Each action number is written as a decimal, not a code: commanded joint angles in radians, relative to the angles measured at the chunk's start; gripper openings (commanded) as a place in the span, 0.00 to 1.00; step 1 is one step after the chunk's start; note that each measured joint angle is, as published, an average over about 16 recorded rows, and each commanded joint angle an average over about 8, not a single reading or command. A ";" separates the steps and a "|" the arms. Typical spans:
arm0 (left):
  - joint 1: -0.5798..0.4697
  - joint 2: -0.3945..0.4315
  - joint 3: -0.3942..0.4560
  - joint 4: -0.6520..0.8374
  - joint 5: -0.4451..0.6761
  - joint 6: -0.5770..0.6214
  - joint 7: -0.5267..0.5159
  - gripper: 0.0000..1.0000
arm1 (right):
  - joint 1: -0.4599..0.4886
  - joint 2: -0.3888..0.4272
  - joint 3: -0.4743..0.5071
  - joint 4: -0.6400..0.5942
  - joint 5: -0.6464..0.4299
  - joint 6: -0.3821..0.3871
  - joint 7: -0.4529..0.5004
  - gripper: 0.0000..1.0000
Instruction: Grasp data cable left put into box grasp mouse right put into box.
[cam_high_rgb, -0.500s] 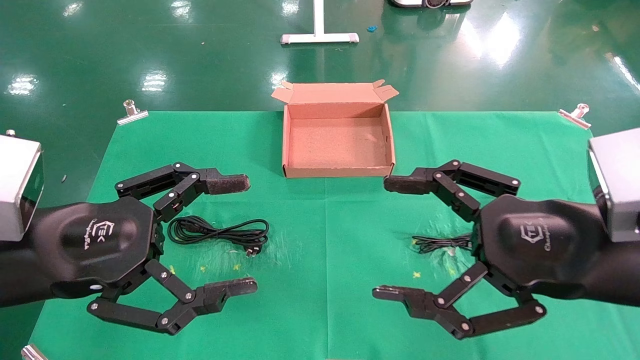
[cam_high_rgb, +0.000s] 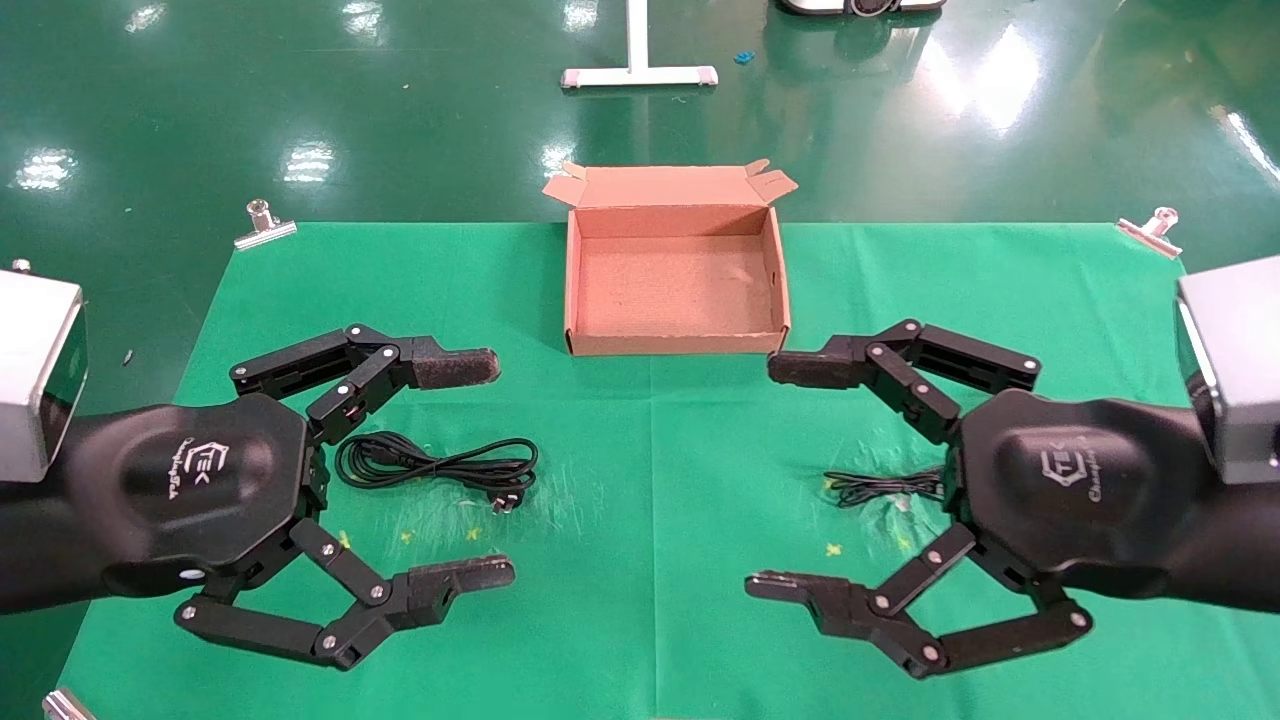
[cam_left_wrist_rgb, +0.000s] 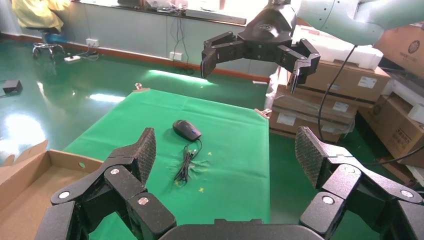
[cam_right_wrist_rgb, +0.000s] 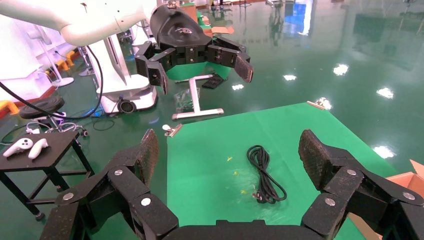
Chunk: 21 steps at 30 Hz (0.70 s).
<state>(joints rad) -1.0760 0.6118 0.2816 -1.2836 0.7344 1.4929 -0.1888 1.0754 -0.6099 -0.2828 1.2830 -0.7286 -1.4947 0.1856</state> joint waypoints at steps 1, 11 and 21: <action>0.000 0.000 0.000 0.000 0.000 0.000 0.000 1.00 | 0.000 0.000 0.000 0.000 0.000 0.000 0.000 1.00; -0.021 -0.025 0.042 -0.029 0.122 -0.013 -0.020 1.00 | 0.021 0.034 -0.015 0.033 -0.090 0.014 -0.013 1.00; -0.265 0.043 0.258 -0.073 0.685 0.002 -0.129 1.00 | 0.083 0.072 -0.066 0.067 -0.289 0.035 -0.015 1.00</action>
<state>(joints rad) -1.3214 0.6594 0.5306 -1.3541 1.3945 1.4832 -0.3068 1.1493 -0.5391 -0.3440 1.3484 -0.9979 -1.4594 0.1727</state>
